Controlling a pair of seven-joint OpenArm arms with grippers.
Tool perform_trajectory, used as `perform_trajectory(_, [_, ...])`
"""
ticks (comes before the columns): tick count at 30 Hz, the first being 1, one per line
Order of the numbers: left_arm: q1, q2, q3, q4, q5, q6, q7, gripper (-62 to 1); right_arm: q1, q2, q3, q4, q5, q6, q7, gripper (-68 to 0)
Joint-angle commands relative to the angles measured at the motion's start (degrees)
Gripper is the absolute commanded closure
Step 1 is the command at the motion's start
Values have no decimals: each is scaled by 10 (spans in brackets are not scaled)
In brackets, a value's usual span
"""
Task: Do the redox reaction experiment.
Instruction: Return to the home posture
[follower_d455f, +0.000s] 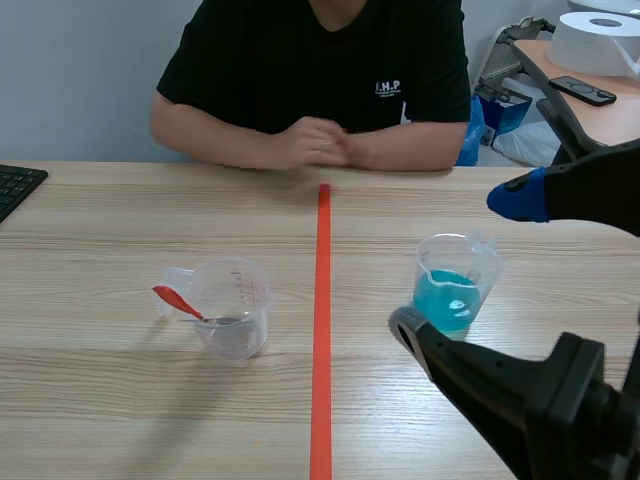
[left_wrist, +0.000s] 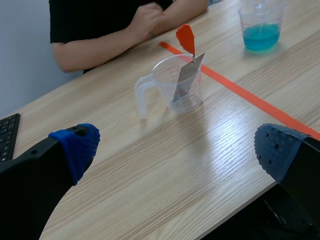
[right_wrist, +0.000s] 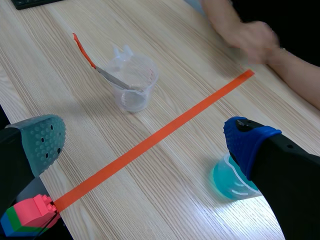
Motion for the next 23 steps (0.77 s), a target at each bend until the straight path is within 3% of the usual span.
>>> perform_trajectory(1, [2, 0, 0, 11, -6, -5, -3, -623, 7, 0, -2, -2, 6, -1, 9, -679])
perform_trajectory(23, [5, 5, 1, 13, -6, -10, -5, -623, 7, 0, -2, -2, 6, 0, 4, -679])
